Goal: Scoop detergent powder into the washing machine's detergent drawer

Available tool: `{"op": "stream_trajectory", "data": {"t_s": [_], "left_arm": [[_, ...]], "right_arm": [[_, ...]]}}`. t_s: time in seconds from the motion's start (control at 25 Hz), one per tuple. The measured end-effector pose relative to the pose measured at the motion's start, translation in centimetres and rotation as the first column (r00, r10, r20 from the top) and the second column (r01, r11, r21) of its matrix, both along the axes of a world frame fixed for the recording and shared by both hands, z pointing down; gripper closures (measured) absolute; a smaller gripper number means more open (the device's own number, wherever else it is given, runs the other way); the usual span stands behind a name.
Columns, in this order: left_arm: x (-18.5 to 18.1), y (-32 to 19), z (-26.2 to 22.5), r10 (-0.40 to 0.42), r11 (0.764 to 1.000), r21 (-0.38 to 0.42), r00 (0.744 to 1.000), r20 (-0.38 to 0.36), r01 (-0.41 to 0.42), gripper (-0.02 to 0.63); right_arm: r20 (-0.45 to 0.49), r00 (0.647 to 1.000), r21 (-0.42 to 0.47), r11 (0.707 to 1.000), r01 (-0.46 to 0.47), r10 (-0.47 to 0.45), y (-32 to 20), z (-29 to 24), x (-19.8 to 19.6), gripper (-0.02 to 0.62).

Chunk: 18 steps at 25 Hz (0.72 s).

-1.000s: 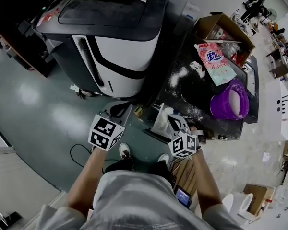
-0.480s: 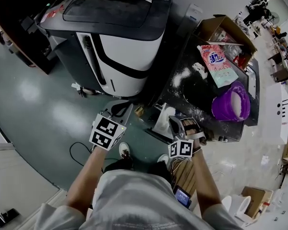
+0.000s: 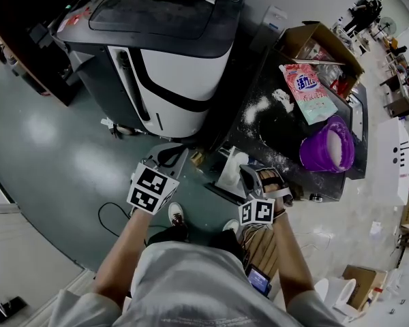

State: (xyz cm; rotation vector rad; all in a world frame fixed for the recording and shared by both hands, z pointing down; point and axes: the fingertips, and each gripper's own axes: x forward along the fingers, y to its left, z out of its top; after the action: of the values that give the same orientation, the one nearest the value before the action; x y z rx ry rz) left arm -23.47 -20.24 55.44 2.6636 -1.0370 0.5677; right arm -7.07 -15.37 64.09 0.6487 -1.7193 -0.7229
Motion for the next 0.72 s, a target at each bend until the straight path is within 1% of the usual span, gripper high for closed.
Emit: {"op": "stream_trajectory", "data": {"t_s": [0.24, 0.4, 0.48, 0.72], "left_arm": [[0.0, 0.2, 0.1, -0.002, 1.0, -0.005, 1.0, 0.004, 0.002, 0.595], [0.0, 0.2, 0.1, -0.002, 1.0, -0.004, 1.0, 0.004, 0.002, 0.595], [0.0, 0.4, 0.1, -0.001, 1.0, -0.007, 1.0, 0.004, 0.001, 0.595], [0.2, 0.6, 0.1, 0.008, 1.0, -0.01, 1.0, 0.007, -0.008, 0.595]], "right_arm": [[0.002, 1.0, -0.043, 0.999, 0.016, -0.016, 0.6, 0.5, -0.3, 0.591], [-0.007, 0.999, 0.001, 0.999, -0.032, 0.032, -0.4, -0.1, 0.3, 0.589], [-0.014, 0.999, 0.016, 0.999, -0.04, 0.04, -0.4, -0.2, 0.3, 0.589], [0.0, 0.999, 0.015, 0.999, -0.052, 0.052, 0.1, -0.4, 0.3, 0.589]]}}
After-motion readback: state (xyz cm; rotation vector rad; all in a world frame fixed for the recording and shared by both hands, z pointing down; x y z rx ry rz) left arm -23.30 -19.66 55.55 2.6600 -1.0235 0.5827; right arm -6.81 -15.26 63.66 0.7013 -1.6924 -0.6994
